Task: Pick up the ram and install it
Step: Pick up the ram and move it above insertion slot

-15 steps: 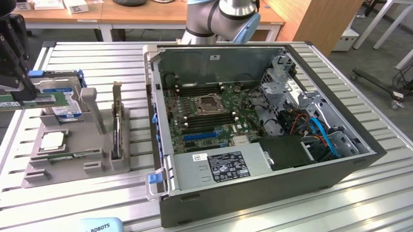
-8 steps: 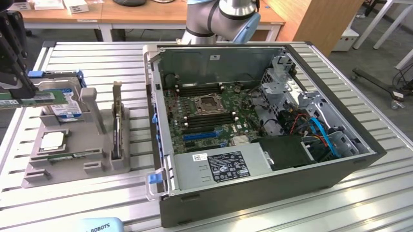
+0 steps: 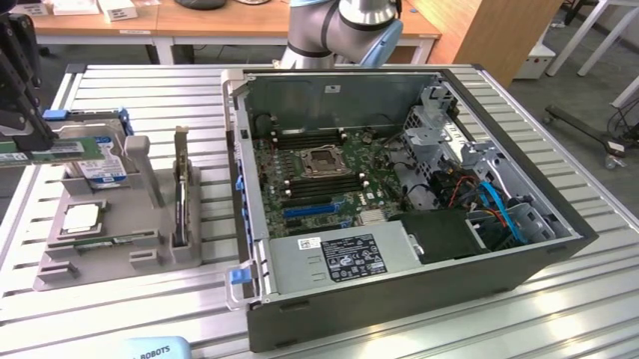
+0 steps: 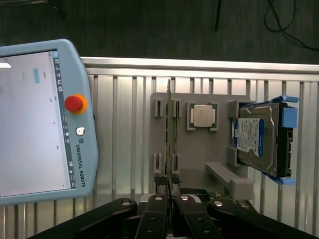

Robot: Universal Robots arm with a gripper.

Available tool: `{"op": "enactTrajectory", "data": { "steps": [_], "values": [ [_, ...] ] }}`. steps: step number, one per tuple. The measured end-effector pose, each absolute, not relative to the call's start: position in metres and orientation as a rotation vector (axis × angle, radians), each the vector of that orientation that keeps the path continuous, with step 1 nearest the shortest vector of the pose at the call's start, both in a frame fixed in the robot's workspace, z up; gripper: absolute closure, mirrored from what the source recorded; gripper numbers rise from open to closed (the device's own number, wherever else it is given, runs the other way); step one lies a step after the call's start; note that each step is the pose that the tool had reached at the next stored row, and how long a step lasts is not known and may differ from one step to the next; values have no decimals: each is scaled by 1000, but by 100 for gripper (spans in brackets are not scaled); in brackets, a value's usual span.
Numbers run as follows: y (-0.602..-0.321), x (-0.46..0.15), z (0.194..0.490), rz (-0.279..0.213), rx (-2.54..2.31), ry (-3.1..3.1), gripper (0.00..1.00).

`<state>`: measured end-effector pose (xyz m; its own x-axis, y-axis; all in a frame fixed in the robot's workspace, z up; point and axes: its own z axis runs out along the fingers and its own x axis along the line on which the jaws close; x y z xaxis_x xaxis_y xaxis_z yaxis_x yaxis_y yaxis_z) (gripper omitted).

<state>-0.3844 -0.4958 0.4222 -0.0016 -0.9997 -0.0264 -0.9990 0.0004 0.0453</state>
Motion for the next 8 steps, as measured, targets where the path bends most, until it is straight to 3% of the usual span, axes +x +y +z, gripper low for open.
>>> {"op": "enactTrajectory", "data": {
  "steps": [8],
  "values": [
    [-496, -384, 430, -79, 2216, -2206, 89]
  ]
}}
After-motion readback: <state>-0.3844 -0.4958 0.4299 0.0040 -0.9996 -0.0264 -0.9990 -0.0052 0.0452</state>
